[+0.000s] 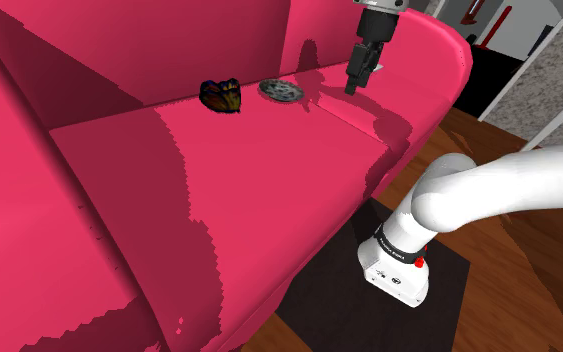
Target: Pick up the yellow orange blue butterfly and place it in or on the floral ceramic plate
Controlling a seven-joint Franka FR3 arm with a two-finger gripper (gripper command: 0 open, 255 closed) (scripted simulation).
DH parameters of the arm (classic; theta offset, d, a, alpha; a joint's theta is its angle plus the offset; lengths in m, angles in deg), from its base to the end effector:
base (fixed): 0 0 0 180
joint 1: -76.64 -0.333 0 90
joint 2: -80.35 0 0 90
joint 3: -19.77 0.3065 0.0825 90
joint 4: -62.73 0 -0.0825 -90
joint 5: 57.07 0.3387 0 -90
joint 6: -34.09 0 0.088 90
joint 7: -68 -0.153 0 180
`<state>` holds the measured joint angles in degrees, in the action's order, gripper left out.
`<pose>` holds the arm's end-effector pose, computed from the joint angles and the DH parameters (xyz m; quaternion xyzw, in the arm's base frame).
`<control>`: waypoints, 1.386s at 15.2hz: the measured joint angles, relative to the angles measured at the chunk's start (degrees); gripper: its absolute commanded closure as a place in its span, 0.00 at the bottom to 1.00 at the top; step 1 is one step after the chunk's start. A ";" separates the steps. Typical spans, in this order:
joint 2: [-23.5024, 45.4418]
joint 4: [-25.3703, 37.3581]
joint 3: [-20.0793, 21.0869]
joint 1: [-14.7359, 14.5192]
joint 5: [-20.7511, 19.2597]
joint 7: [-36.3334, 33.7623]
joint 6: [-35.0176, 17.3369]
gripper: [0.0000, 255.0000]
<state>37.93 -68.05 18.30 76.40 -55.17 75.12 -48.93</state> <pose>0.2638 -0.0022 0.5467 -0.9970 -0.0563 0.0448 0.0284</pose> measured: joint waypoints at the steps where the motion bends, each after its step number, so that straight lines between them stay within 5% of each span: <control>1: 0.00 0.00 0.00 0.00 0.00 0.00 0.00 0.00; 12: 8.25 -8.47 -8.55 -5.22 4.66 18.63 -27.80 0.00; 21: 23.05 -6.36 -16.95 -15.07 19.03 41.43 -47.62 0.00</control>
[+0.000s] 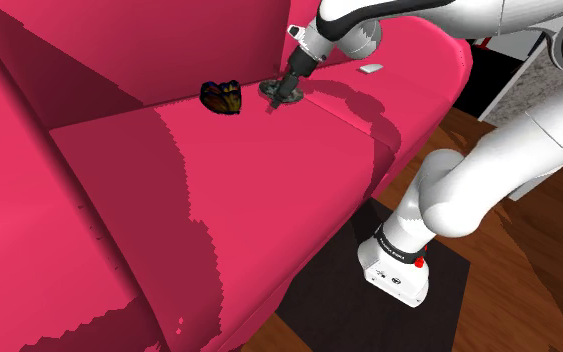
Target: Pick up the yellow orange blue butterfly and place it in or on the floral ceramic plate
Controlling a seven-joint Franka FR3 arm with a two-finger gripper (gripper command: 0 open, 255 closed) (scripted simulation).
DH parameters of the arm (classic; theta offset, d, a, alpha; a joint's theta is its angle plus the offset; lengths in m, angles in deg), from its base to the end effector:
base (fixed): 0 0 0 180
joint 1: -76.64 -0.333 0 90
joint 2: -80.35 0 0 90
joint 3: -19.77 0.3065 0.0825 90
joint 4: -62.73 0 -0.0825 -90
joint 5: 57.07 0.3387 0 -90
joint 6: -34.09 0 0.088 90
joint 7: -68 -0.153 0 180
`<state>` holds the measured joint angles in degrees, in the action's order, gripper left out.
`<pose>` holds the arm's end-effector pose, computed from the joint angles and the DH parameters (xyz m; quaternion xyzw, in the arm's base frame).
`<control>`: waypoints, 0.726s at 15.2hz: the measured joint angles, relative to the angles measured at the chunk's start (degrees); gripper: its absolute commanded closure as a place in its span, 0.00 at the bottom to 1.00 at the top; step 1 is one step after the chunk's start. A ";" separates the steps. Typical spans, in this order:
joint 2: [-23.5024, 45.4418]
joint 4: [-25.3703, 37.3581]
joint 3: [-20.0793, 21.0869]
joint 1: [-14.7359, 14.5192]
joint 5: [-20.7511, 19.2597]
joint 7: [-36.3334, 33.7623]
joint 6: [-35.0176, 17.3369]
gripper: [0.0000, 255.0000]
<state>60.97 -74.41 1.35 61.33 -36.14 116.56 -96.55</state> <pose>0.4377 -0.0057 0.4333 -0.9332 -0.2821 -0.1734 0.1398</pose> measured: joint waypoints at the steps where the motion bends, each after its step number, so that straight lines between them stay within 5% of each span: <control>1: 2.21 1.17 -1.23 -1.30 2.54 3.41 -1.37 0.00; 6: 10.81 6.65 -4.38 -6.32 14.82 17.39 -4.82 0.00; 11: 14.06 6.89 -4.33 -7.49 18.94 20.87 -7.22 0.00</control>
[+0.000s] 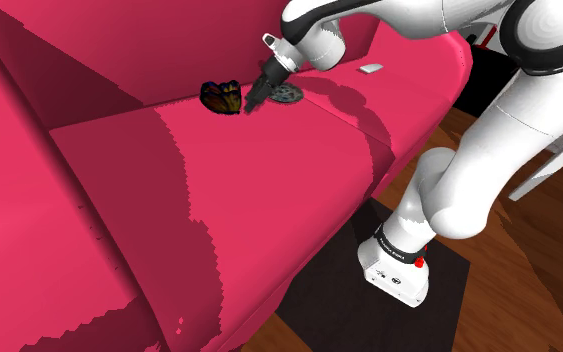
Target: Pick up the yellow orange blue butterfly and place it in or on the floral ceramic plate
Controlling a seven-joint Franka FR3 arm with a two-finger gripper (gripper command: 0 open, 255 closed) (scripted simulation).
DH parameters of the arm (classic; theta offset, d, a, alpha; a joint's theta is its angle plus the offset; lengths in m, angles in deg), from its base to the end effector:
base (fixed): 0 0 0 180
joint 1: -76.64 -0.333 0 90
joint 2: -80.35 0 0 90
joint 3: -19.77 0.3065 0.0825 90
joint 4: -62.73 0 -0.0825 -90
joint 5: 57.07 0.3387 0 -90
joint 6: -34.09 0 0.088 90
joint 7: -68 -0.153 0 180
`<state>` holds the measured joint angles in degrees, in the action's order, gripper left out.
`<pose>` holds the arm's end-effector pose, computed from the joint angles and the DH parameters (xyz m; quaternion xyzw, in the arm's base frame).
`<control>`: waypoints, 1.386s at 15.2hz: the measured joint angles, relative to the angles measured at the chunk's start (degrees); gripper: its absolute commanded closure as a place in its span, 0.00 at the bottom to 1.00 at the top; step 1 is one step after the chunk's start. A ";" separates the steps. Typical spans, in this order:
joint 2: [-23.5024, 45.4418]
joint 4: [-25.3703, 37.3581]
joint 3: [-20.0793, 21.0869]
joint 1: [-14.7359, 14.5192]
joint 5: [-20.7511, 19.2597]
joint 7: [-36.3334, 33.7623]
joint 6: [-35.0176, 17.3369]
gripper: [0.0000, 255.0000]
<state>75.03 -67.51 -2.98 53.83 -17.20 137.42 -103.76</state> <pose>0.5040 0.0231 0.3945 -0.8938 -0.3430 -0.2354 0.1676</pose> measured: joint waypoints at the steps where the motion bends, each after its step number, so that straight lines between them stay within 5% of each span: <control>1: 0.82 0.27 0.16 -0.29 0.76 0.33 -0.47 0.00; 8: 1.80 0.32 0.29 -0.57 1.89 1.11 -1.20 0.00; 9: 1.80 0.32 0.29 -0.57 1.89 1.11 -1.20 1.00; 21: 1.22 0.61 0.30 -0.46 1.00 0.22 -0.62 1.00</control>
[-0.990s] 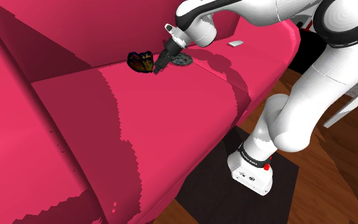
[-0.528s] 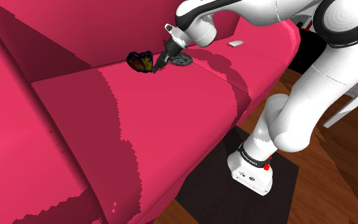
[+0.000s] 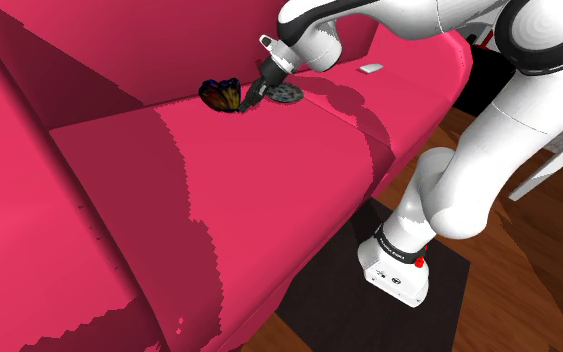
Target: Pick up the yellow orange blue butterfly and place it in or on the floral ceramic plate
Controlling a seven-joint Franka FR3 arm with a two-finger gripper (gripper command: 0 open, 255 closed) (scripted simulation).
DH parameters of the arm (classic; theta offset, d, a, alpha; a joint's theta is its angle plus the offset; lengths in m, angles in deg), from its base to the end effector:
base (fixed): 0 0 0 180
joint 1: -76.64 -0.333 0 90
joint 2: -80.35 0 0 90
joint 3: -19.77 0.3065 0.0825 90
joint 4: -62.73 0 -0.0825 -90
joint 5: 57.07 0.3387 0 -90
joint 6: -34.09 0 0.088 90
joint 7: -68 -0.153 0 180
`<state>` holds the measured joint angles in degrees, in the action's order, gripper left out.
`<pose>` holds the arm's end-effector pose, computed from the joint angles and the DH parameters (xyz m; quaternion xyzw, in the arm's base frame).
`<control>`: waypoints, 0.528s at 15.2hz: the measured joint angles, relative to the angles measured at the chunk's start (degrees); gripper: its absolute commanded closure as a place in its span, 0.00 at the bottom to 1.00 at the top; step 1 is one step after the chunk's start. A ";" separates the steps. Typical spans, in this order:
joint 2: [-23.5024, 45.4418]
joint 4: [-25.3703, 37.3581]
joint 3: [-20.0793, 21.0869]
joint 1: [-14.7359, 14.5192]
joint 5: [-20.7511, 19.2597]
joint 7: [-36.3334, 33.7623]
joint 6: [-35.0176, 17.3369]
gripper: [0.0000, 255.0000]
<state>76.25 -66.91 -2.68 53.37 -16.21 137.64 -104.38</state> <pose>0.5089 0.0295 0.3904 -0.8937 -0.3431 -0.2356 0.1677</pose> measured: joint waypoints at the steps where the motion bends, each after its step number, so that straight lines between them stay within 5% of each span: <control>1: -0.36 0.26 0.02 0.07 -0.60 -0.63 0.41 1.00; 8: -2.82 2.64 0.28 0.59 -4.74 -5.18 3.87 1.00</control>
<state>73.43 -64.27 -2.40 53.96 -20.95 132.46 -100.51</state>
